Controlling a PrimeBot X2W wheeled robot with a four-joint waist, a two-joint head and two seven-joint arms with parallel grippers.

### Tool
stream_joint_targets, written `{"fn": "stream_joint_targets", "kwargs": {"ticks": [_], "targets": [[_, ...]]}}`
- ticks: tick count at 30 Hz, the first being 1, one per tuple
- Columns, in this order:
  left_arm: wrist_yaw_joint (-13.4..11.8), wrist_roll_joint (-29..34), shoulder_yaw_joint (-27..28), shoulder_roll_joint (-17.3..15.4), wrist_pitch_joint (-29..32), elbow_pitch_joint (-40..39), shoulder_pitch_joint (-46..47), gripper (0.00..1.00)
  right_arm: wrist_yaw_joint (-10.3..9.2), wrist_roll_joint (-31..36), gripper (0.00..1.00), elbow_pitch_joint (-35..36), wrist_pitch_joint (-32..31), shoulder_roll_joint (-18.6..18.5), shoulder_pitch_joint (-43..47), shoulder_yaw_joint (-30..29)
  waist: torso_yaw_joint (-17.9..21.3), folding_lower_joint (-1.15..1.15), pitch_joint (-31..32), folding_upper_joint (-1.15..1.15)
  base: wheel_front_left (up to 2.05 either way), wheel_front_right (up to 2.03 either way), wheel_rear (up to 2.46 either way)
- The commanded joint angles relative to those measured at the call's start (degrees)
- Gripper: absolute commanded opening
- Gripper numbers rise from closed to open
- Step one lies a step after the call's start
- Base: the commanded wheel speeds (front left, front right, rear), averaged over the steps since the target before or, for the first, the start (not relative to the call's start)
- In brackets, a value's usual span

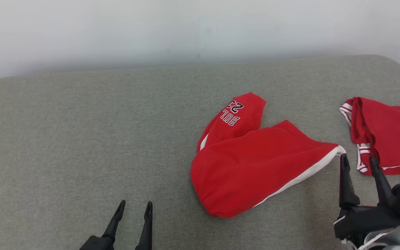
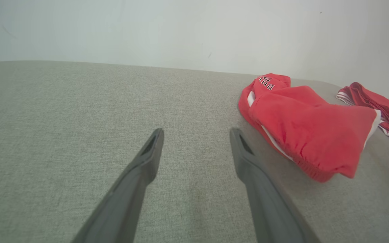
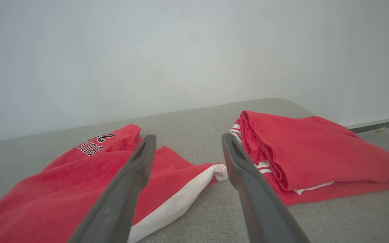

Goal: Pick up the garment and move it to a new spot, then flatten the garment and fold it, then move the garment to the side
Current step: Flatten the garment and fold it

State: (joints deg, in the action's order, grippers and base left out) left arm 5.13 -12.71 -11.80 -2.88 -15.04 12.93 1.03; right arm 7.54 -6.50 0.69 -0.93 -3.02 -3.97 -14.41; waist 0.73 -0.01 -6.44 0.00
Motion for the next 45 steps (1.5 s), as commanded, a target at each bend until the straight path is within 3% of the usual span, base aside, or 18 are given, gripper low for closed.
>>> {"fn": "stream_joint_targets", "kwargs": {"ticks": [1,8,18,25,30,37,40,41,42,45], "targets": [[-0.51,-0.19,0.51,-0.02,-0.16,0.22,0.19,1.0,-0.14,-0.74,1.0,0.62,3.05,0.18,2.54,1.54,2.32,0.01,1.02,0.0,0.0,0.0,0.0],[-2.19,0.27,3.87,-0.03,-0.16,-1.48,-1.28,1.0,-0.14,1.74,1.0,-2.32,13.02,0.2,7.63,8.01,4.59,0.01,2.52,0.0,0.0,0.0,0.0],[-1.7,-0.4,4.87,0.01,-0.16,-0.45,-2.73,1.0,-0.14,3.01,1.0,-5.55,15.16,0.21,7.77,11.53,5.32,0.01,3.69,0.0,0.0,0.0,0.0],[0.93,-15.53,-1.65,-0.02,5.99,7.21,3.84,1.0,-0.14,2.97,1.0,-5.43,15.41,0.21,6.58,12.11,6.6,0.01,3.05,0.0,0.0,0.0,0.0],[1.2,-26.09,-5.91,-0.03,11.69,11.55,9.04,1.0,-0.14,2.38,1.0,-5.56,15.44,0.22,6.07,12.63,8.42,0.01,1.97,0.0,0.0,0.0,0.0],[-0.22,-31.98,-9.04,-0.04,14.52,16.32,13.44,1.0,-0.14,1.85,1.0,-5.79,15.6,0.23,5.19,12.92,10.51,0.01,0.81,0.0,0.0,0.0,0.0],[0.43,-34.43,-10.4,-0.02,15.28,17.38,14.78,1.0,-0.14,1.6,1.0,-6.03,15.69,0.22,4.96,12.94,11.12,0.01,0.53,0.0,0.0,0.0,0.0],[0.35,-34.8,-10.59,-0.03,15.14,17.5,15.07,0.41,-0.14,1.58,1.0,-6.06,15.64,0.22,4.93,12.93,11.2,0.01,0.5,0.0,0.0,0.0,0.0],[0.45,-34.96,-10.74,-0.09,14.98,17.69,15.4,0.0,-0.14,1.55,1.0,-6.11,15.68,0.22,4.87,12.96,11.27,0.01,0.49,0.0,0.0,0.0,0.0],[0.85,-33.63,-11.27,-0.34,13.58,17.49,16.34,0.0,-0.14,1.5,1.0,-6.14,15.78,0.23,4.79,12.88,11.2,0.01,0.62,0.0,0.0,0.0,0.0]]}}
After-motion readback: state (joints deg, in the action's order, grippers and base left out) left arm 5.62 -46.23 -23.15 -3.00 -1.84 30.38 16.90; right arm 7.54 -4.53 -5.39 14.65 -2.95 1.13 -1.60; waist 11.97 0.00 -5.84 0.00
